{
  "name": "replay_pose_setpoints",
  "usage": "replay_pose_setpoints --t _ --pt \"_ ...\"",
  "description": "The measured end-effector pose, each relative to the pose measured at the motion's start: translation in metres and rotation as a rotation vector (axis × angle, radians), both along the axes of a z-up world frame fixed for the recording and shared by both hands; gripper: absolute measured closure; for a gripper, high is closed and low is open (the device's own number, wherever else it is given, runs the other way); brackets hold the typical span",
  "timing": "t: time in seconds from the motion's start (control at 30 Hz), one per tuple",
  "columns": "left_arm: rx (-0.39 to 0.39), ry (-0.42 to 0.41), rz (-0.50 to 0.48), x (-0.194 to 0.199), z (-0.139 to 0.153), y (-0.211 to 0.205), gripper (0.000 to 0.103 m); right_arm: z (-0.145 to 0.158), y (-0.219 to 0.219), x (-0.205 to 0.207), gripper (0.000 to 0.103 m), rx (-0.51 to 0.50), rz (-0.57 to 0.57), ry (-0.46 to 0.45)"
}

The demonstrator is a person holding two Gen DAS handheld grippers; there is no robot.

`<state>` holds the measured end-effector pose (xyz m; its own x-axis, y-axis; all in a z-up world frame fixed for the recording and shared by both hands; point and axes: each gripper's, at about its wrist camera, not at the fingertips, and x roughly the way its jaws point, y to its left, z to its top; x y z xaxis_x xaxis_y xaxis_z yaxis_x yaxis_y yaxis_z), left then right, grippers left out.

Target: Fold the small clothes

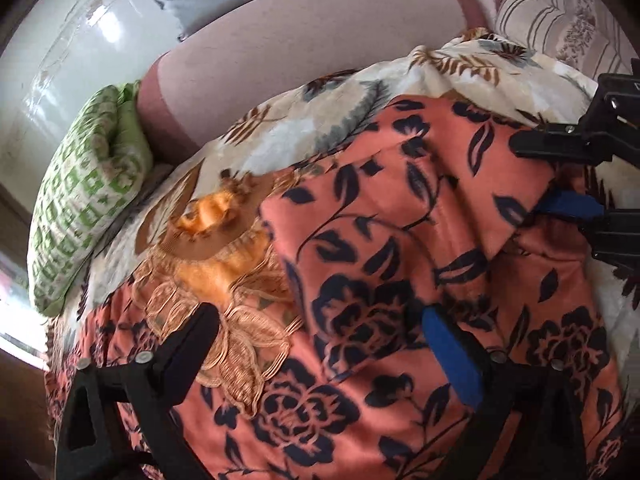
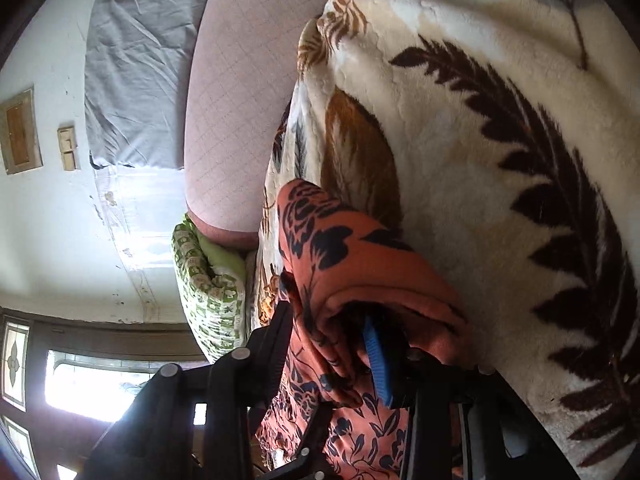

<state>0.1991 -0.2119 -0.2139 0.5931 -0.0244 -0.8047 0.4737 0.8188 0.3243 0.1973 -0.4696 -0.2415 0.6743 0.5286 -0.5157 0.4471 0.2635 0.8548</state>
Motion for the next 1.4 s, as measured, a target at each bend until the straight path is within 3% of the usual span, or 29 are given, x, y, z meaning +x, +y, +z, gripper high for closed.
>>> replay_pose_setpoints --t 0.03,0.07,0.1,0.2,0.33,0.37,0.4,0.43,0.47,0.57,0.7,0.77,0.83,0.93,1.0,1.1,1.23,1.4 --pt "-0.013 0.026 -0.005 0.004 -0.002 -0.002 0.028 0.001 0.000 0.001 0.068 -0.007 0.001 -0.007" --pt "-0.033 0.073 -0.011 0.010 -0.004 -0.003 0.055 0.002 0.000 0.001 0.073 -0.014 0.005 -0.013" --pt "-0.070 0.142 -0.009 0.018 -0.009 -0.003 0.074 0.003 0.000 0.001 0.074 -0.019 0.007 -0.015" --pt "-0.151 0.199 0.027 0.026 -0.007 0.002 0.086 0.002 0.002 0.002 0.074 -0.021 0.009 -0.009" --pt "-0.275 0.236 0.018 0.022 0.017 0.011 0.084 0.005 0.004 0.006 0.074 -0.035 0.017 -0.012" --pt "-0.294 0.248 0.022 0.022 0.021 0.012 0.069 0.005 0.004 0.006 0.074 -0.032 0.014 -0.014" --pt "-0.313 0.276 0.025 0.022 0.024 0.011 0.035 0.006 0.004 0.006 0.074 -0.031 0.012 -0.014" --pt "-0.324 0.297 0.034 0.022 0.026 0.009 0.021 0.006 0.005 0.007 0.074 -0.032 0.012 -0.013" --pt "-0.342 0.306 0.042 0.022 0.027 0.007 0.015 0.006 0.005 0.007 0.074 -0.032 0.012 -0.012" --pt "-0.364 0.316 0.010 0.018 0.026 -0.007 0.015 0.004 0.003 0.007 0.074 -0.026 0.013 -0.009" --pt "-0.181 0.276 0.035 0.024 0.003 -0.033 0.015 0.003 -0.003 0.005 0.074 -0.019 -0.003 -0.014" --pt "-0.136 0.279 0.035 0.026 -0.011 -0.036 0.015 0.002 -0.006 0.005 0.074 -0.015 -0.011 -0.015" --pt "-0.145 0.289 0.037 0.028 -0.019 -0.035 0.016 0.002 -0.007 0.005 0.074 -0.014 -0.011 -0.015" --pt "-0.154 0.263 0.022 0.025 -0.017 -0.034 0.034 0.002 -0.005 0.007 0.074 -0.017 0.001 -0.016" --pt "-0.132 0.226 -0.005 0.018 -0.011 -0.034 0.064 0.003 -0.004 0.008 0.074 -0.017 0.015 -0.021" --pt "-0.181 0.229 -0.007 0.019 -0.002 -0.023 0.077 0.004 0.002 0.011 0.074 -0.032 0.028 -0.020" --pt "-0.319 0.275 0.024 0.026 0.013 0.007 0.079 0.001 0.007 0.012 0.071 -0.023 0.034 -0.006" --pt "-0.390 0.297 0.034 0.023 0.029 0.037 0.079 0.007 0.018 0.017 0.071 -0.048 0.042 -0.030"
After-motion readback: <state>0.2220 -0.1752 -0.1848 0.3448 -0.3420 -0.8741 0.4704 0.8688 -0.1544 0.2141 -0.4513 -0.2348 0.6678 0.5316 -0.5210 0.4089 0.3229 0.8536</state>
